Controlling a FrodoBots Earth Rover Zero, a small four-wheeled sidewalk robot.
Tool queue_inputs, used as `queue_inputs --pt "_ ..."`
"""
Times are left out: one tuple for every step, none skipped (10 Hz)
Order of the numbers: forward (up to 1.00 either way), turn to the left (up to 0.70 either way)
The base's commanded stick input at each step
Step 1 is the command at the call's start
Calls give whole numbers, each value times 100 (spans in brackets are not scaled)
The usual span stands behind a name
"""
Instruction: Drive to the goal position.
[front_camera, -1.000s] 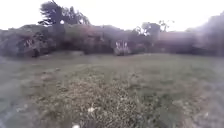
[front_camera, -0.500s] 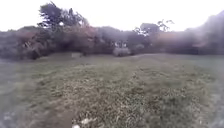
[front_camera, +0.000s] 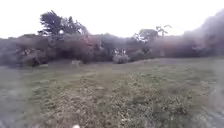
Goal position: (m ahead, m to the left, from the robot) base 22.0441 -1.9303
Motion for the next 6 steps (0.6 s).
queue_inputs --pt "45 27" --pt "45 27" --pt "45 25" --pt "45 20" --pt "45 14" --pt "45 0"
